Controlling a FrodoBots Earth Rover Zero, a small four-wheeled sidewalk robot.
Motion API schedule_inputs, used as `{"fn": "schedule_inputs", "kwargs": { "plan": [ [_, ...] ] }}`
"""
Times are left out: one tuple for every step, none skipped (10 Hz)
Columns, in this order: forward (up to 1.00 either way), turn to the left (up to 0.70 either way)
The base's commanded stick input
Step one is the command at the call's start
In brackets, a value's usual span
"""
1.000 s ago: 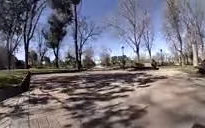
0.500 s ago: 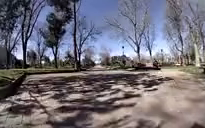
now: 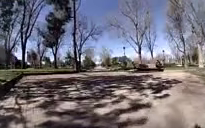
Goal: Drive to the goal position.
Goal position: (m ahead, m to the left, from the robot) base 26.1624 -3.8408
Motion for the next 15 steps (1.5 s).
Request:
{"fn": "schedule_inputs", "kwargs": {
  "plan": [
    [1.00,0.00],
    [1.00,0.00],
    [1.00,0.00],
    [1.00,0.00],
    [1.00,0.00],
    [1.00,0.00],
    [1.00,0.00],
    [1.00,0.00],
    [1.00,0.00],
    [1.00,0.00],
    [1.00,0.00],
    [1.00,0.00],
    [1.00,0.00],
    [1.00,0.00],
    [1.00,0.00]
  ]
}}
